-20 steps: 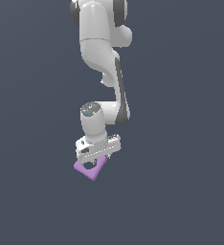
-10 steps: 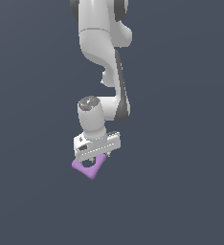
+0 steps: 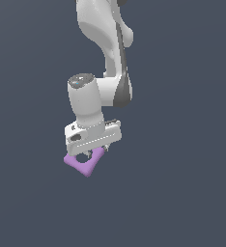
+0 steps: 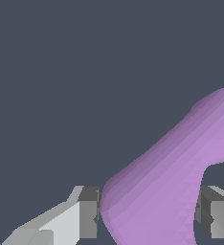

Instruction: Pick up the object and move it to a goal position.

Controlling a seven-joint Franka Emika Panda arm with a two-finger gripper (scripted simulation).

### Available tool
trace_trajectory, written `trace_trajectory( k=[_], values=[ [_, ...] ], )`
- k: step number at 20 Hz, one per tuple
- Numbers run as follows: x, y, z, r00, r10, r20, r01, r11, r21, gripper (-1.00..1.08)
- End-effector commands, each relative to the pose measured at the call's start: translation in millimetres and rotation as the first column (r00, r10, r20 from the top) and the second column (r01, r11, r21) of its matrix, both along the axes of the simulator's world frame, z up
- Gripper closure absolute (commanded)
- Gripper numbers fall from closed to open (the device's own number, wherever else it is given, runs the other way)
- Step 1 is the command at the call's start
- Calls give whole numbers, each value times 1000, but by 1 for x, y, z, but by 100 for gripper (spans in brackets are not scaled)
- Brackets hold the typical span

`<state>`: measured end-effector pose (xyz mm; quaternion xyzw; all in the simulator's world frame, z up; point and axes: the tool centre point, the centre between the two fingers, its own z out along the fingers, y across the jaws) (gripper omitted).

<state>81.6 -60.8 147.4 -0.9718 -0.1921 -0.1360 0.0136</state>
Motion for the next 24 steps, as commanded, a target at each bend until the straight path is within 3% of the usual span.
trace_trajectory(
  k=[1,16,24],
  values=[
    [2,-2,30,1000,0,1,0,1000,0,108],
    [20,-16,197,1000,1,0,-1,1000,0,108],
    [29,-22,260,1000,0,0,0,1000,1,108]
  ],
)
